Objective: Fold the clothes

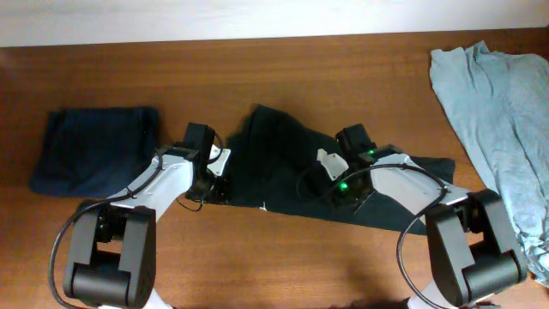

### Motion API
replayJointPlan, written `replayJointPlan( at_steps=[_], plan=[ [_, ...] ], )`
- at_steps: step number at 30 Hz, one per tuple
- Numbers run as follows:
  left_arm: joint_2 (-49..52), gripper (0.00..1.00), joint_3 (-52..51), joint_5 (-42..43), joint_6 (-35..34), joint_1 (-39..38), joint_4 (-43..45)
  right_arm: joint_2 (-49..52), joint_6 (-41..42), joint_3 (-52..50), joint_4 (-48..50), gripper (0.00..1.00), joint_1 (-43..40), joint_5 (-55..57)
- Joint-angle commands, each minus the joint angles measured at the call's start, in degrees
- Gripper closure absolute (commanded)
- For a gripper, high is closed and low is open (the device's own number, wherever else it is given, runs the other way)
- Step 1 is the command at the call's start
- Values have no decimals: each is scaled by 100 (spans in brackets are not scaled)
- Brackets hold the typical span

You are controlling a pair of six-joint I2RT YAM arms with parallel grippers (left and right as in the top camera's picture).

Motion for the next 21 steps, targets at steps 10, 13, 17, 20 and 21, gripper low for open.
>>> replayJointPlan(
  at_steps=[10,13,17,20,21],
  plan=[
    [245,85,-55,-616,-57,48,79,-188,-116,116,70,96,52,-118],
    [245,85,-55,-616,-57,48,81,-479,-138,129,33,96,52,-385],
    [245,85,-55,-616,-57,48,87,-581,-146,116,-76,96,105,-553],
    [245,85,-55,-616,-57,48,96,-505,-269,116,-4,96,323,-509],
    [245,85,-55,-616,-57,48,98,-472,-267,116,33,96,398,-431]
  ],
)
